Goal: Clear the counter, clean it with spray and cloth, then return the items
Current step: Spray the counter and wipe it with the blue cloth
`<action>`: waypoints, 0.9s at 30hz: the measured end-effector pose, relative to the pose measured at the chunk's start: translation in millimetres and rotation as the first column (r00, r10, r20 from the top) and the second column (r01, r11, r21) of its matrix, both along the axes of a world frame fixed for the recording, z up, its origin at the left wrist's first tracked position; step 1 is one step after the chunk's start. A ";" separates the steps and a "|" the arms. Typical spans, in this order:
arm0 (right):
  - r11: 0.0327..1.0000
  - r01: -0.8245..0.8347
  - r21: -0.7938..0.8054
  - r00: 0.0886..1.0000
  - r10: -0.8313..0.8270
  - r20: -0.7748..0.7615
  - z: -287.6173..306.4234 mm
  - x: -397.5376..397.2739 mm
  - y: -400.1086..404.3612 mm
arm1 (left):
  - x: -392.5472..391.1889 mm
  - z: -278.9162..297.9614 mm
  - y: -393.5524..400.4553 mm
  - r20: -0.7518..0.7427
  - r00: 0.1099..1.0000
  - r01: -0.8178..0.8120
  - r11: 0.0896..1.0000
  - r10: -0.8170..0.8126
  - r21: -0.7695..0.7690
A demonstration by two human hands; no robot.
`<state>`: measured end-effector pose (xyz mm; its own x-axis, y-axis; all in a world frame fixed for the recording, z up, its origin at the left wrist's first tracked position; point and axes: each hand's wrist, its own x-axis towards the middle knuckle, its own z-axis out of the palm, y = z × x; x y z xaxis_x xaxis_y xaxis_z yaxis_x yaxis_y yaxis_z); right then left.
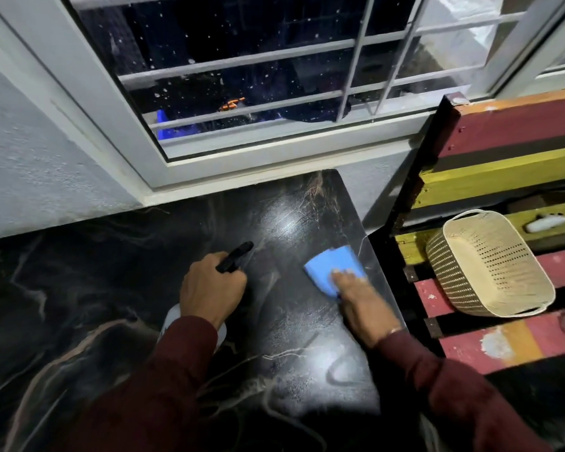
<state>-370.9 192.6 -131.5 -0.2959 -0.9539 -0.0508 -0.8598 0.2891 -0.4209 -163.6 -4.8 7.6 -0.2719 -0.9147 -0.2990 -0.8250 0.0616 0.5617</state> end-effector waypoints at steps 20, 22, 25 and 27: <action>0.863 0.503 0.040 0.864 -0.501 -0.055 -0.1 97.6 -109.9 | 79.5 9.0 9.3 -0.046 0.998 0.030 0.999 -0.031 -0.023; 0.949 0.317 -0.003 0.948 -0.316 -0.042 -13.3 161.4 -135.7 | 96.2 7.0 11.5 -0.015 1.000 0.025 1.000 -0.026 -0.018; 0.973 -0.219 0.071 0.975 0.220 -0.013 -22.1 265.1 -112.4 | 122.2 6.0 14.2 -0.005 1.000 0.002 1.000 -0.002 -0.022; 0.874 -0.483 0.045 0.875 0.484 -0.005 -13.8 270.4 -70.8 | 135.4 8.8 13.9 -0.005 1.000 -0.015 0.999 0.015 -0.040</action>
